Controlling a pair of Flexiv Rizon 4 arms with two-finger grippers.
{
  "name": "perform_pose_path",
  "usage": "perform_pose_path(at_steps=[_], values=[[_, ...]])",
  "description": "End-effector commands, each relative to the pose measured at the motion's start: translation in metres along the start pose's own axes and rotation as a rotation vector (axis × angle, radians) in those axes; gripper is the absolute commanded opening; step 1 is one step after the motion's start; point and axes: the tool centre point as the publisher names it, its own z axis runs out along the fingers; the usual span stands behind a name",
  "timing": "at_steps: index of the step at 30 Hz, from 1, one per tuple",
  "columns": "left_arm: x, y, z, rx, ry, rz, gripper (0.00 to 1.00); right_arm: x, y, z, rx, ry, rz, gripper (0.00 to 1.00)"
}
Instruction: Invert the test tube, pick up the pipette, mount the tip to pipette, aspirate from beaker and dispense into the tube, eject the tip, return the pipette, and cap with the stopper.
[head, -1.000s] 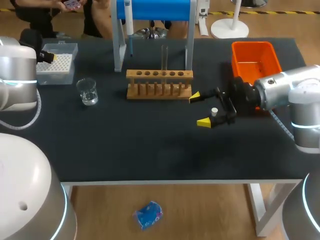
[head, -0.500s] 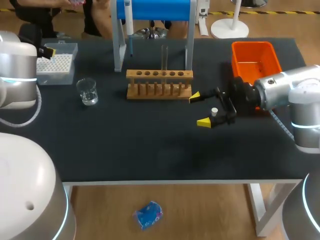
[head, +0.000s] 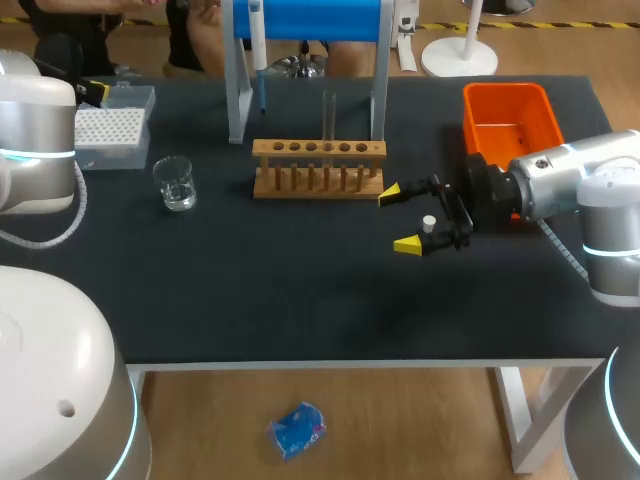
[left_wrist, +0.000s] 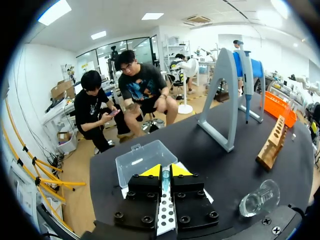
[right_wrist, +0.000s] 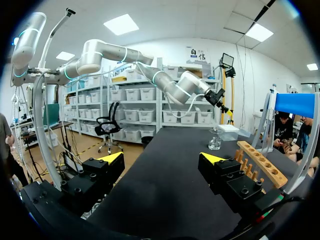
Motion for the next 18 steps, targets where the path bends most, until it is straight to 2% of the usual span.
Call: perform_pose_path(at_steps=[1, 6, 10, 18], values=[[0.005, -0.007, -0.016, 0.010, -0.003, 0.006, 0.00, 0.001, 0.000, 0.000, 0.001, -0.001, -0.001, 1.00], [0.015, -0.020, -0.034, 0.007, 0.035, 0.027, 0.00, 0.001, 0.000, 0.000, 0.001, -0.001, -0.001, 1.00], [0.033, -0.030, -0.053, 0.000, 0.109, 0.059, 0.00, 0.001, 0.000, 0.000, 0.001, -0.001, -0.001, 1.00], [0.093, -0.045, -0.093, -0.036, 0.323, 0.180, 0.00, 0.001, 0.000, 0.000, 0.001, -0.001, -0.001, 1.00]])
